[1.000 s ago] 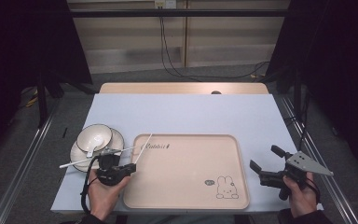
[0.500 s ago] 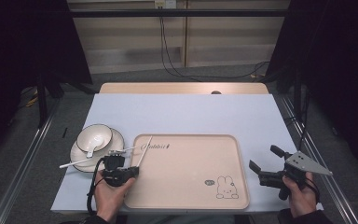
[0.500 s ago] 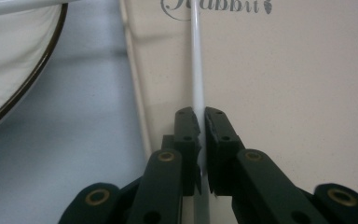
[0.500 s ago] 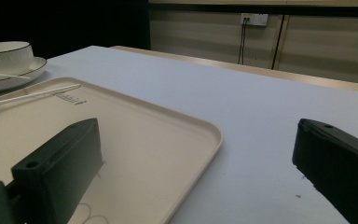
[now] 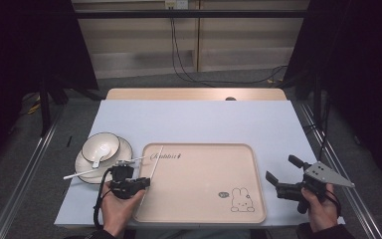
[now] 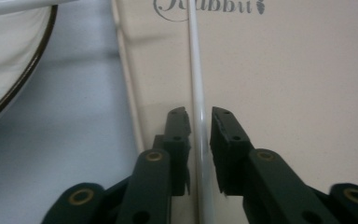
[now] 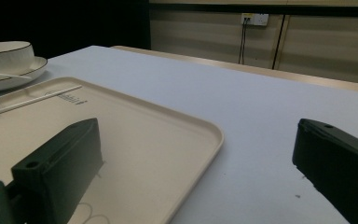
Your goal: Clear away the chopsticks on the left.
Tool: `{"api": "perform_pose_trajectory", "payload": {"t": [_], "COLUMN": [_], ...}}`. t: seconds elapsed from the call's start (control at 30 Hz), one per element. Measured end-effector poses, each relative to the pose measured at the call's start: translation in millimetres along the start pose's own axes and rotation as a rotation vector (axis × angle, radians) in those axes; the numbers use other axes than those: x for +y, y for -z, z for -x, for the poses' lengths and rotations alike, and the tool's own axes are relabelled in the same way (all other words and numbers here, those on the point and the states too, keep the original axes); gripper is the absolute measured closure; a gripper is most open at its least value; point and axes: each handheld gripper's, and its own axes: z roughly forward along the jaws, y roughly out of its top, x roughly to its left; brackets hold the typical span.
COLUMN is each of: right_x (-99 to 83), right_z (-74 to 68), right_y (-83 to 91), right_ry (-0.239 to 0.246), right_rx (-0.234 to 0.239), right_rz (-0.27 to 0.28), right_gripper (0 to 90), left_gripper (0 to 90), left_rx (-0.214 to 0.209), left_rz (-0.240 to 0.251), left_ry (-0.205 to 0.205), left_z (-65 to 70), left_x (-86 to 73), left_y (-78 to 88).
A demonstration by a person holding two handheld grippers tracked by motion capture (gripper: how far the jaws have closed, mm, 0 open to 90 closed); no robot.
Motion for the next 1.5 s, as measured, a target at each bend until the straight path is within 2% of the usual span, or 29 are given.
{"api": "perform_pose_trajectory", "payload": {"t": [0.03, 0.07, 0.13, 0.17, 0.2, 0.23, 0.3, 0.33, 0.37, 0.4, 0.43, 0.47, 0.5, 0.53, 0.6, 0.63, 0.7, 0.77, 0.83, 0.93, 1.0, 1.07, 1.13, 1.23, 1.33, 1.43, 1.5], "right_x": [-0.1, -0.1, 0.0, 0.1, 0.1, 0.1, 0.2, 0.2, 0.2, 0.2, 0.2, 0.2, 0.3, 0.3, 0.3, 0.3, 0.2, 0.3, 0.3, 0.2, 0.1, 0.2, 0.2, 0.2, 0.2, 0.2, 0.2], "right_z": [0.2, 0.2, 0.0, -0.1, -0.1, -0.1, -0.2, -0.2, 0.1, 0.1, -0.1, -0.1, -0.4, -0.4, -0.5, -0.5, 0.0, -0.4, -0.3, -0.1, -0.1, -0.3, -0.1, 0.0, 0.0, 0.0, -0.2], "right_y": [0.2, 0.2, 0.2, 0.1, 0.1, 0.1, 0.3, 0.4, 0.2, 0.2, 0.3, 0.3, 0.5, 0.5, 0.5, 0.5, 1.1, 0.5, 0.5, 0.2, 0.2, 0.3, 0.2, 0.3, 0.3, 0.2, 0.3], "right_ry": [0.001, 0.001, -0.003, -0.005, -0.005, -0.004, -0.004, -0.005, -0.003, -0.003, -0.005, -0.005, -0.007, -0.007, -0.009, -0.008, 0.001, -0.006, -0.006, -0.003, 0.002, 0.000, -0.003, 0.001, 0.002, 0.002, 0.003], "right_rx": [0.000, 0.000, -0.004, -0.004, -0.004, -0.004, -0.004, -0.004, -0.003, -0.003, -0.003, -0.003, 0.000, 0.000, -0.004, -0.006, 0.000, -0.003, 0.000, -0.003, 0.002, 0.004, -0.001, 0.000, 0.002, 0.001, 0.004], "right_rz": [0.000, 0.000, 0.003, 0.004, 0.004, 0.004, 0.005, 0.006, 0.007, 0.007, 0.008, 0.008, 0.006, 0.006, 0.009, 0.010, 0.006, 0.008, 0.006, 0.007, 0.003, 0.003, 0.008, 0.006, 0.006, 0.006, 0.006], "right_gripper": [1.0, 1.0, 1.0, 1.0, 1.0, 1.0, 1.0, 1.0, 1.0, 1.0, 1.0, 1.0, 1.0, 1.0, 1.0, 1.0, 1.0, 1.0, 1.0, 1.0, 1.0, 1.0, 1.0, 1.0, 1.0, 1.0, 1.0], "left_gripper": [67.3, 64.2, 62.8, 58.5, 55.6, 55.6, 49.8, 46.9, 40.0, 37.4, 33.9, 31.1, 30.0, 29.8, 28.8, 25.7, 24.3, 21.1, 20.9, 18.7, 16.7, 14.8, 11.8, 8.0, 5.7, 5.8, 9.9], "left_rx": [-0.014, -0.014, -0.043, -0.071, -0.071, -0.068, -0.078, -0.088, -0.104, -0.104, -0.118, -0.118, -0.080, -0.080, -0.119, -0.129, -0.139, -0.179, -0.147, -0.164, -0.161, -0.188, -0.235, -0.227, -0.227, -0.199, -0.165], "left_rz": [-0.001, -0.001, 0.013, 0.031, 0.031, 0.039, 0.069, 0.076, 0.109, 0.109, 0.151, 0.151, 0.198, 0.198, 0.235, 0.266, 0.274, 0.270, 0.254, 0.261, 0.281, 0.274, 0.264, 0.255, 0.277, 0.271, 0.295], "left_ry": [-0.019, -0.019, -0.040, -0.072, -0.072, -0.097, -0.152, -0.163, -0.194, -0.194, -0.216, -0.216, -0.288, -0.288, -0.289, -0.325, -0.330, -0.348, -0.361, -0.374, -0.405, -0.408, -0.397, -0.421, -0.456, -0.488, -0.540], "left_z": [-1.0, -1.0, -1.5, -1.4, -1.4, -1.4, -1.0, -1.2, -1.5, -1.5, -2.1, -2.1, 0.1, 0.1, -2.0, -5.2, -7.5, -15.3, -24.0, -34.5, -42.7, -51.0, -58.7, -67.7, -80.1, -93.1, -99.3], "left_x": [0.6, 0.6, 1.1, 1.8, 1.8, 2.2, 2.1, 1.9, 1.2, 1.2, -0.1, -0.1, -2.6, -2.6, -2.8, -3.1, -3.3, -3.8, -6.3, -8.5, -9.7, -8.9, -6.7, -3.8, -1.6, 1.4, 1.5], "left_y": [1.0, 1.0, 2.7, 6.7, 6.7, 9.0, 14.8, 16.6, 20.5, 20.5, 24.7, 24.7, 31.1, 31.1, 37.3, 43.7, 46.9, 52.6, 60.2, 66.9, 72.0, 78.5, 85.4, 93.4, 103.3, 110.2, 112.1]}}
